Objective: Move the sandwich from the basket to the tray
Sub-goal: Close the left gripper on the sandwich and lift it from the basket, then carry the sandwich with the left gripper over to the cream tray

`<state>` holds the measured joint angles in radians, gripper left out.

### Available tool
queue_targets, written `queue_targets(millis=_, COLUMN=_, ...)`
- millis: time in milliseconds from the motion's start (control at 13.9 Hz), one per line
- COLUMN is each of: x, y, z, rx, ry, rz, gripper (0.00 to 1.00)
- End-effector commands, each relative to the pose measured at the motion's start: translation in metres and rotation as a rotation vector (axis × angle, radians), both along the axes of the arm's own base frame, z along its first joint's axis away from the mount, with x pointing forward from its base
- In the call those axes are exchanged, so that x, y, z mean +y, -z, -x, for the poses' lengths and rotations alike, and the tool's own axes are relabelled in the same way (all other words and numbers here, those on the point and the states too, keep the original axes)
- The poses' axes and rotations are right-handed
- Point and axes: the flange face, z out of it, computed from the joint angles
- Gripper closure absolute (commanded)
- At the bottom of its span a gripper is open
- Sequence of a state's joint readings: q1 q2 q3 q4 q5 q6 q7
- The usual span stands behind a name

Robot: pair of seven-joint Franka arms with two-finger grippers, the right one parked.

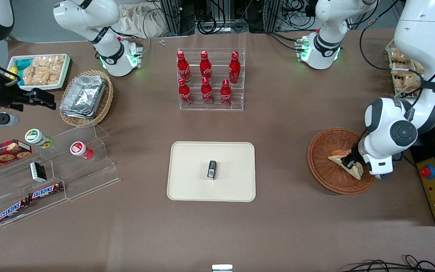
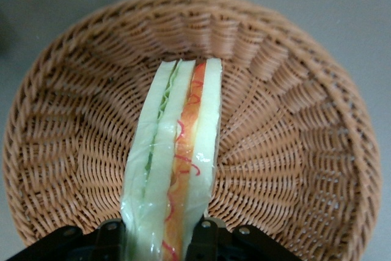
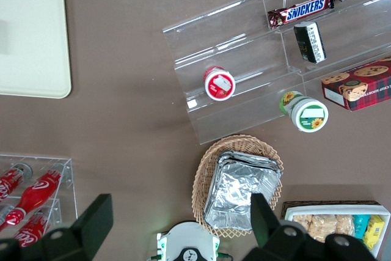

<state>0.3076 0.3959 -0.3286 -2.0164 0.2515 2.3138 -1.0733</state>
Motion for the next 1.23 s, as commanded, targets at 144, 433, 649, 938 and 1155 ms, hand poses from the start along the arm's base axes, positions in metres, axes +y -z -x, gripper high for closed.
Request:
queue_targets(millis=144, x=-0.003, y=-0.088, z=-0.045, rx=0.048, ry=-0.011, rz=-0.064, gripper=1.00)
queue_targets(millis=433, x=-0.047, y=-0.167, z=-0.064, rx=0.035, ry=0.040, rz=-0.063, gripper=1.00)
queue_targets(millis=649, x=-0.108, y=-0.212, z=-0.078, rx=0.011, ry=0.185, rz=0.020, gripper=1.00)
queue_targets(millis=938, x=-0.221, y=-0.197, z=-0.087, rx=0.032, ry=0.380, rz=0.113, gripper=1.00)
queue_targets(millis=1155, x=-0.291, y=-0.143, z=-0.078, rx=0.047, ry=0.474, rz=0.146, gripper=1.00)
